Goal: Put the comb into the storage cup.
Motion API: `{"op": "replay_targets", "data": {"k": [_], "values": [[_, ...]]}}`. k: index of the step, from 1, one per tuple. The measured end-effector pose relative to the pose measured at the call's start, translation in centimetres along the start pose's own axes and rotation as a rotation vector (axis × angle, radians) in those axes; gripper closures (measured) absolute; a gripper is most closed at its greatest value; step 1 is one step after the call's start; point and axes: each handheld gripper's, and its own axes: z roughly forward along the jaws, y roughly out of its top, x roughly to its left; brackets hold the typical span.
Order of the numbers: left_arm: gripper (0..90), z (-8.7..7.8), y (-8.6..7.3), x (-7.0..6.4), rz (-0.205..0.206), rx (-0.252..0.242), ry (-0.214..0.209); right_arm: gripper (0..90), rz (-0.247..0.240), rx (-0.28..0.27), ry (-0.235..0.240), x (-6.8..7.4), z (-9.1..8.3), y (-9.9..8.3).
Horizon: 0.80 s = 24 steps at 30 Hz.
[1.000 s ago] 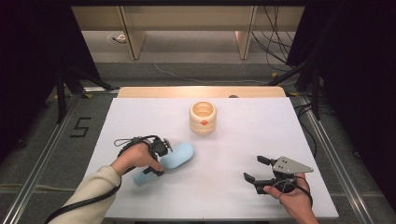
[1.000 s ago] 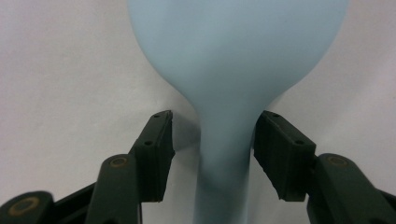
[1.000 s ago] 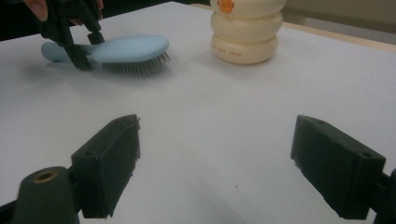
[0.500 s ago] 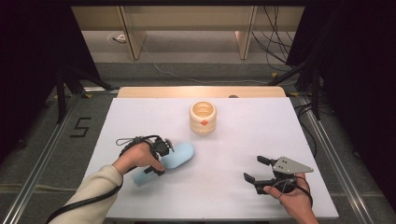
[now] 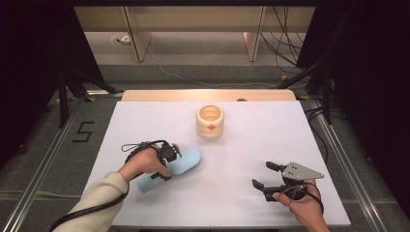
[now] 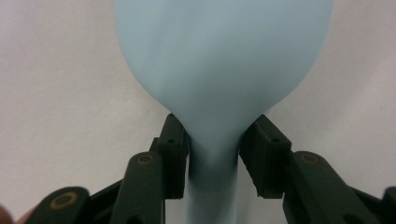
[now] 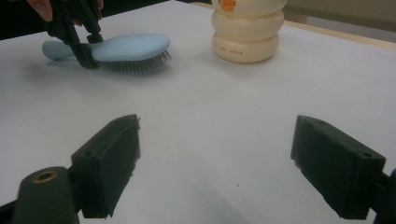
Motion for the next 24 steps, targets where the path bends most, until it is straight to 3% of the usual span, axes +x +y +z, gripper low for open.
{"op": "replay_targets", "data": {"k": [24], "values": [[66.5,0.00,0.38,-0.10,-0.019,0.023,0.007,16.6,0.005,0.009,0.002,-0.05,0.04,-0.08]]}}
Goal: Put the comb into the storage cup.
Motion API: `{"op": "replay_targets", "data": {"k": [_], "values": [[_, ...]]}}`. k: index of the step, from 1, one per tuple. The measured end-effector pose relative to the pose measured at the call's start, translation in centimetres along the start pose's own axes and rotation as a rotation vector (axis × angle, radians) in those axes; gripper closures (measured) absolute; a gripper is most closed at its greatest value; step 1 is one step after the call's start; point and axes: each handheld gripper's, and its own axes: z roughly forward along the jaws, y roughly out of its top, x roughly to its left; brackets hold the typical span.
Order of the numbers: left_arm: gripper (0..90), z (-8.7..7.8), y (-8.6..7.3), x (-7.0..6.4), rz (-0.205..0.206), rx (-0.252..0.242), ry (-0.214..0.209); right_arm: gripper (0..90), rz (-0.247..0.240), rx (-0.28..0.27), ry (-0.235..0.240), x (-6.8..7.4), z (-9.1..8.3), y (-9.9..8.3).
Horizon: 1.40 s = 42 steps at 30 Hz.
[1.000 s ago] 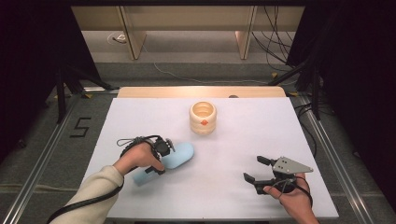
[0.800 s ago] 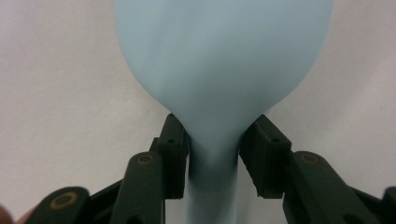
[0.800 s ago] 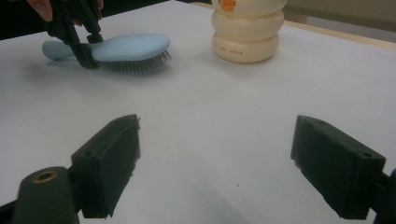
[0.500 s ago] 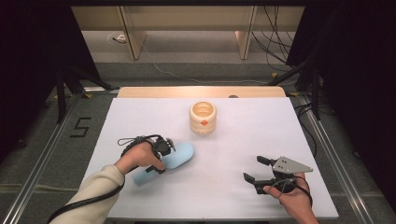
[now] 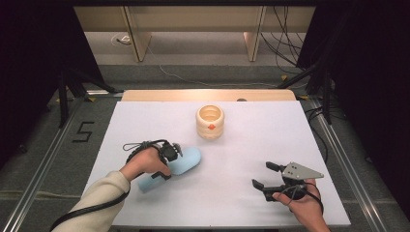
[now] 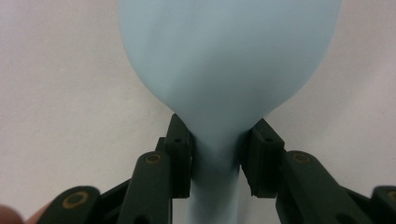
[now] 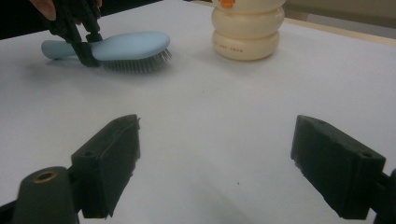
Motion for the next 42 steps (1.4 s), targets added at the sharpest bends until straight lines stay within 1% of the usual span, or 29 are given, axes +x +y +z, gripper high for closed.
{"op": "replay_targets", "data": {"k": [2,5,6,13,17,18,19,20,21,23,24,28,29,30,33,34,35,36,42], "values": [[68.1,0.0,-0.1,-0.1,0.006,-0.004,0.003,16.5,0.002,-0.002,-0.002,0.0,0.0,0.0],[68.7,0.0,-0.2,-0.2,-0.003,-0.010,0.012,16.6,0.001,-0.003,-0.004,0.0,0.0,0.0],[68.8,0.0,-0.3,-0.3,-0.018,-0.015,0.014,16.6,0.000,-0.003,-0.004,0.0,0.0,0.0],[69.2,-0.1,-0.3,-0.5,-0.014,-0.023,0.031,16.6,0.000,-0.003,-0.005,0.0,0.0,0.0],[69.2,-0.1,-0.4,-0.6,-0.029,-0.029,0.027,16.6,0.001,-0.006,-0.005,0.0,0.0,0.0],[69.3,-0.1,-0.4,-0.6,-0.027,-0.028,0.024,16.6,0.001,-0.005,-0.006,0.0,0.0,0.0],[69.2,-0.1,-0.4,-0.6,-0.031,-0.034,0.019,16.6,0.001,-0.004,-0.005,0.0,-0.1,0.0],[69.2,-0.2,-0.5,-0.6,-0.037,-0.039,0.002,16.6,0.000,-0.004,-0.004,0.0,-0.1,0.0],[69.3,-0.3,-0.5,-0.6,-0.041,-0.042,-0.001,16.6,0.001,-0.005,-0.005,0.0,-0.1,0.0],[69.3,-0.4,-0.5,-0.6,-0.041,-0.048,0.004,16.6,0.001,-0.004,-0.004,0.0,-0.1,0.0],[69.3,-0.4,-0.5,-0.7,-0.048,-0.066,0.008,16.6,0.001,-0.004,-0.004,0.0,-0.1,0.0],[69.4,-0.7,-0.4,-1.0,-0.052,-0.078,0.011,16.6,0.002,-0.006,-0.004,0.0,-0.1,0.0],[69.4,-0.7,-0.4,-1.1,-0.055,-0.088,0.012,16.6,0.002,-0.006,-0.004,0.0,-0.1,0.0],[69.4,-0.9,-0.4,-1.3,-0.067,-0.094,0.012,16.6,0.001,-0.005,-0.004,0.0,-0.1,0.0],[69.4,-1.0,-0.4,-1.4,-0.079,-0.105,0.009,16.6,0.000,-0.003,-0.003,0.0,0.0,0.0],[69.4,-1.1,-0.5,-1.5,-0.089,-0.114,0.000,16.5,0.001,-0.004,-0.003,0.0,0.0,0.0],[69.4,-1.2,-0.5,-1.5,-0.097,-0.121,-0.001,16.6,0.001,-0.005,-0.004,0.0,0.0,0.0],[69.4,-1.2,-0.5,-1.5,-0.097,-0.121,-0.001,16.6,0.001,-0.005,-0.004,0.0,-0.1,0.0],[69.4,-1.8,-0.9,-1.9,-0.130,-0.185,0.004,16.6,0.001,-0.003,-0.004,0.0,-0.1,0.0]]}}
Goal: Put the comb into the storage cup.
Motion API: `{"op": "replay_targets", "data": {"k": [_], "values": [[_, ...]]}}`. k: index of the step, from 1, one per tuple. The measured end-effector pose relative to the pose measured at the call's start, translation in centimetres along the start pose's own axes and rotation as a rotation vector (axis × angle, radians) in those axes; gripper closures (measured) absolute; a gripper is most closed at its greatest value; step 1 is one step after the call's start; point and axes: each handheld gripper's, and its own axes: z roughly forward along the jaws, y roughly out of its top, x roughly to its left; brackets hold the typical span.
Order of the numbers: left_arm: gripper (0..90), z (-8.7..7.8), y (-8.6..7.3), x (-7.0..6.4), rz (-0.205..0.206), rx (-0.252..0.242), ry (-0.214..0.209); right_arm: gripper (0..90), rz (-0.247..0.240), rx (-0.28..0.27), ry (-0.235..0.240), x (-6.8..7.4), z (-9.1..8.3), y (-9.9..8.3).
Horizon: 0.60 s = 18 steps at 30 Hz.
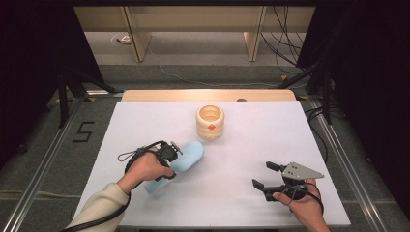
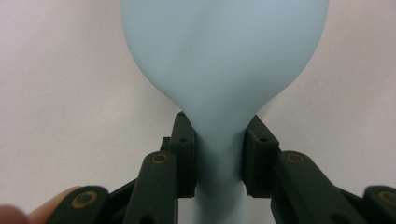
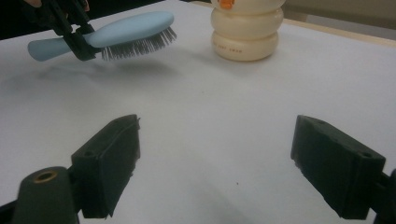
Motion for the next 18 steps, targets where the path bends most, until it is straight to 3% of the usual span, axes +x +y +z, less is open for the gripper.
{"op": "replay_targets", "data": {"k": [2,5,6,14,18], "values": [[69.4,-0.1,-0.1,-0.3,-0.025,-0.019,-0.014,16.6,-0.001,-0.001,0.000,0.0,0.0,0.0],[69.5,-0.2,-0.2,-0.8,-0.028,-0.044,-0.018,16.5,0.000,0.000,0.001,0.0,0.0,0.0],[69.4,-0.3,-0.2,-1.2,-0.051,-0.061,-0.026,16.6,-0.001,0.000,0.001,0.0,0.0,0.0],[69.4,-0.4,0.0,-1.9,-0.069,-0.102,-0.016,16.6,0.000,0.000,0.004,0.1,0.0,0.0],[69.5,-0.5,0.1,-2.0,-0.111,-0.138,-0.002,16.6,-0.001,0.003,0.010,0.1,0.0,0.0]]}}
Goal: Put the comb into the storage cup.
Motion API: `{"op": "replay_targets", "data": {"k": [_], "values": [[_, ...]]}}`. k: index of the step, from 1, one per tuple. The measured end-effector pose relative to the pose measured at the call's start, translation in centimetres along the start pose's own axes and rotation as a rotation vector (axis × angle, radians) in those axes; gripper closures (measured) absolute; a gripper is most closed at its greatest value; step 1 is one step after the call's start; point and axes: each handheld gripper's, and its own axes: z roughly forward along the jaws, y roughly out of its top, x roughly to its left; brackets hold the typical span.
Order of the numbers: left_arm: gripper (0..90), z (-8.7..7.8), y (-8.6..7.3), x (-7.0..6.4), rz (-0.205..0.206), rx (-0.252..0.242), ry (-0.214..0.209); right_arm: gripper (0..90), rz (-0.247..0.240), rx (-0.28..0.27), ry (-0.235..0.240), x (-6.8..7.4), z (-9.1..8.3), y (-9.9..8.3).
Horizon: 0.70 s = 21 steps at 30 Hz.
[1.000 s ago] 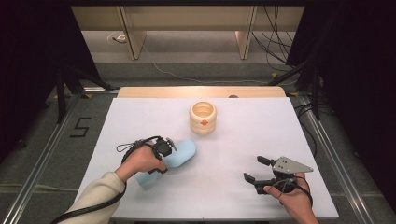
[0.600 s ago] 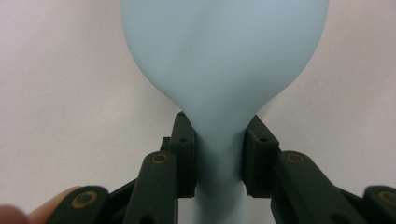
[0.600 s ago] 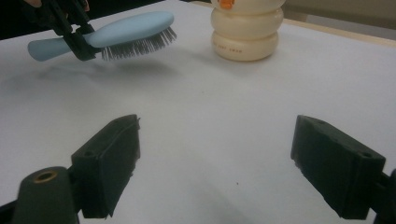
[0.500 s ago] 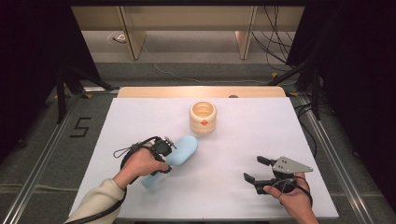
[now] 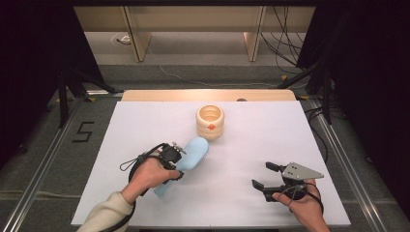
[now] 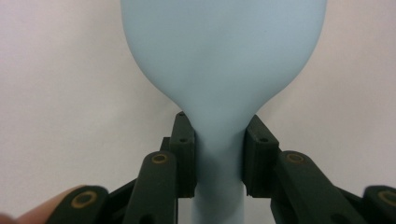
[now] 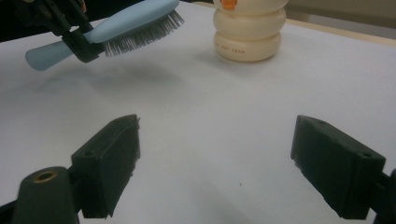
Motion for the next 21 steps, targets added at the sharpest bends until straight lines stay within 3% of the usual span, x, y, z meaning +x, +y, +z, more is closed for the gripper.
{"op": "replay_targets", "data": {"k": [10,13,21], "values": [[69.4,-0.1,0.5,-0.4,-0.051,-0.016,0.016,16.9,0.022,-0.008,0.021,0.5,0.3,0.2],[69.4,-0.2,0.7,-0.5,-0.085,-0.024,0.030,16.9,0.036,-0.016,0.048,1.2,0.7,0.5],[69.4,-0.2,1.3,-0.9,-0.105,-0.036,0.039,16.4,0.074,-0.013,0.110,2.9,2.3,1.0]]}}
